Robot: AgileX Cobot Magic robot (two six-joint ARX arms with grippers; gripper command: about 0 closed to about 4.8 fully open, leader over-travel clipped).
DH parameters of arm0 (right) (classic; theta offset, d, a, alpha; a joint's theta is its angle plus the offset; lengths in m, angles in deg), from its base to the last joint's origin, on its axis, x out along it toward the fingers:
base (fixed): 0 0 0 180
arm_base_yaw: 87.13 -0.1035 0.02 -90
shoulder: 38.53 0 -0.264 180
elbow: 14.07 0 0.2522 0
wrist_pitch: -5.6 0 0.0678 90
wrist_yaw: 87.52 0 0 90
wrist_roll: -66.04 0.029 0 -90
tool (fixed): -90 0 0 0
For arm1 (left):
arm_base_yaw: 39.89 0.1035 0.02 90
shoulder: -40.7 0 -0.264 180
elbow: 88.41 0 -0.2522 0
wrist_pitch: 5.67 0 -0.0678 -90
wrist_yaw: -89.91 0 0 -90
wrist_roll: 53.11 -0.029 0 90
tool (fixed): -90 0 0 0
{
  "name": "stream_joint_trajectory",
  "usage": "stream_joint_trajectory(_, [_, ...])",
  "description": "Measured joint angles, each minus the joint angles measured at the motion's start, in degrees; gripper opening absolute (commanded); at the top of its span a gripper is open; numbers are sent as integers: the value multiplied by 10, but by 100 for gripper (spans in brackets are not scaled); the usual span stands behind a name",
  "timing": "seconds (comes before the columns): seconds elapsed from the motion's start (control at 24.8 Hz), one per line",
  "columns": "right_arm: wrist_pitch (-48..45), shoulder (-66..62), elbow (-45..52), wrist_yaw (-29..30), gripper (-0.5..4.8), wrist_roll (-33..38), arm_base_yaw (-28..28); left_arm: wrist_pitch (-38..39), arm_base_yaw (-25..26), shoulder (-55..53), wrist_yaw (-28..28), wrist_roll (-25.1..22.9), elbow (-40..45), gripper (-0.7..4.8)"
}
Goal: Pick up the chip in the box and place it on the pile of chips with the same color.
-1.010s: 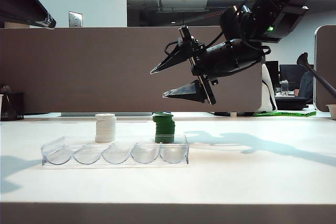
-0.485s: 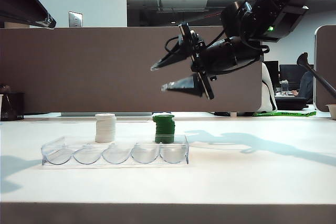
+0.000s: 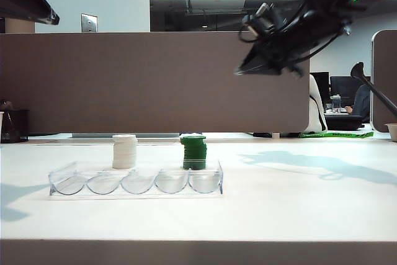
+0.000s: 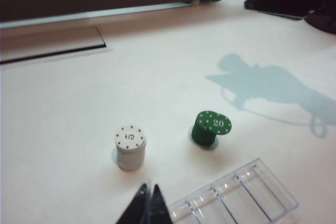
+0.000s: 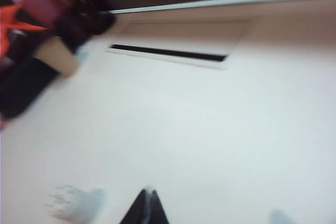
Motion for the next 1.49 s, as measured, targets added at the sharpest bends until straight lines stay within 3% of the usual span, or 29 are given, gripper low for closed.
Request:
stream_joint_trajectory(0.12, [77, 50, 0, -87, -8, -131, 15, -7, 0, 20, 27, -16, 0, -6])
stream_joint_trajectory(0.28, [91, 123, 46, -127, -9, -196, 32, -5, 0, 67, 64, -21, 0, -6])
stream_joint_trajectory(0.69, [-38, 302, 245, -181, -8, -200, 62, 60, 0, 172, 89, -21, 0, -6])
stream_joint_trajectory(0.93, [-101, 436, 377, -188, -7, -193, 116, 102, 0, 230, 89, -22, 0, -5])
stream_joint_trajectory(1.05, [-52, 521, 427, -209, -7, -142, 153, 167, 0, 247, 89, -22, 0, -6])
stream_joint_trajectory(1.13, [-24, 589, 468, -208, -7, -126, 153, 215, 0, 254, 83, 10, 0, -6])
stream_joint_trajectory(1.49, [-66, 817, 598, -209, -7, -122, 153, 219, 0, 311, 76, 30, 0, -6])
